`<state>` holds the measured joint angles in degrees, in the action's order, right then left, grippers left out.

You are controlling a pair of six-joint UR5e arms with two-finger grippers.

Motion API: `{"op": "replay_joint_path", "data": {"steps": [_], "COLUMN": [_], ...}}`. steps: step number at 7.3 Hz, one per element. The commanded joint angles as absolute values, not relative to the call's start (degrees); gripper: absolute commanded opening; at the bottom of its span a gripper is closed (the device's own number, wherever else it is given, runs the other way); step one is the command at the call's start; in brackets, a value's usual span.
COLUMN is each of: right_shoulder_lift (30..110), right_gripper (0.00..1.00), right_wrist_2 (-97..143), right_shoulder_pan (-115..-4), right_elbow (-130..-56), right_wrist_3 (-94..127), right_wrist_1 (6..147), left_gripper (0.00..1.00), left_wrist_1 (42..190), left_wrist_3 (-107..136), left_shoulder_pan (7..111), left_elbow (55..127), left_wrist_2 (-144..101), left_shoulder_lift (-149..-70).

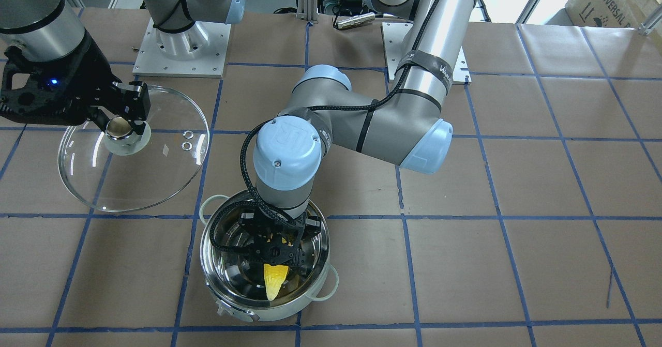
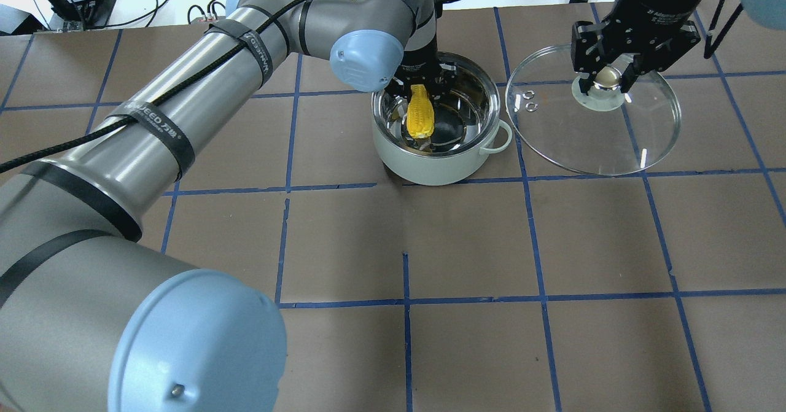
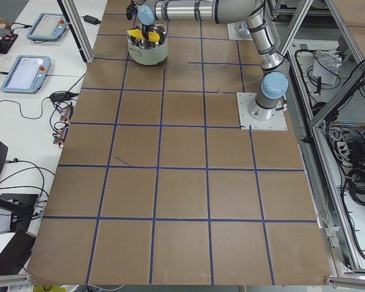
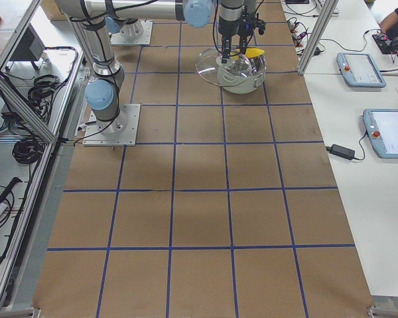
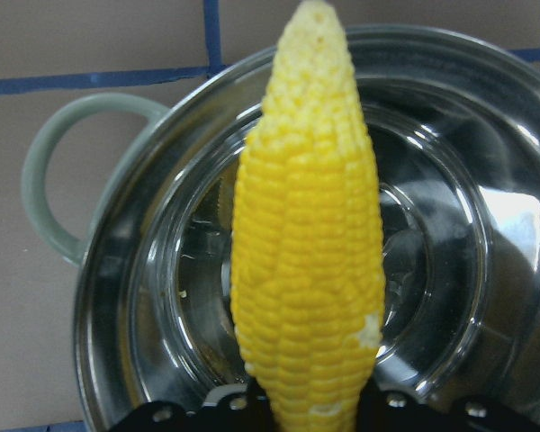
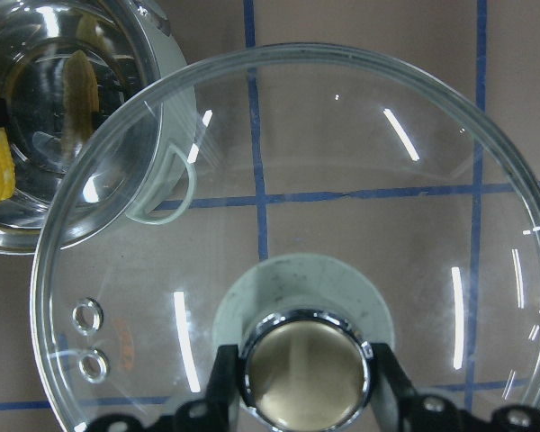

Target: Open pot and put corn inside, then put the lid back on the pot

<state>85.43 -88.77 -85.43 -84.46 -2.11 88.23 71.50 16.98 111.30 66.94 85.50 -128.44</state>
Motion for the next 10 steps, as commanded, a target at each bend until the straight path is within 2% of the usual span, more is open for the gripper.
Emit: {"op": "replay_joint_path", "data": {"steps": [1, 3, 5, 6, 8, 10], "right_shoulder_lift": [85.43, 85.43, 85.08, 83.42, 78.95, 72.28], "right_gripper": [0.51, 0.51, 0.51, 0.51, 0.51, 0.51], "right_wrist_2": [-88.77, -88.77, -88.86, -88.86, -88.86, -88.94], "right_shoulder_pan": [-85.43, -85.43, -87.0, -88.58, -94.8, -100.53], "right_elbow": [-84.46, -84.46, -82.97, -81.75, -80.6, -79.46], "right_wrist_3": [-2.11, -2.2, -0.98, -0.62, 3.58, 8.76], "right_wrist_1": [88.33, 88.33, 89.11, 89.3, 92.6, 101.21], "left_gripper": [1.0, 1.0, 1.0, 1.0, 1.0, 1.0], "left_wrist_1": [71.71, 72.51, 81.08, 84.08, 86.12, 93.75], "left_wrist_3": [17.14, 16.61, 8.85, 4.09, -0.6, -0.62], "left_shoulder_pan": [111.18, 109.44, 103.48, 99.88, 91.28, 87.98], "left_elbow": [66.71, 67.5, 68.55, 71.08, 81.68, 83.24], "left_wrist_2": [85.43, 85.34, 85.86, 86.13, 87.09, 89.64], "left_shoulder_lift": [-128.24, -125.26, -119.39, -115.61, -104.56, -95.83]}}
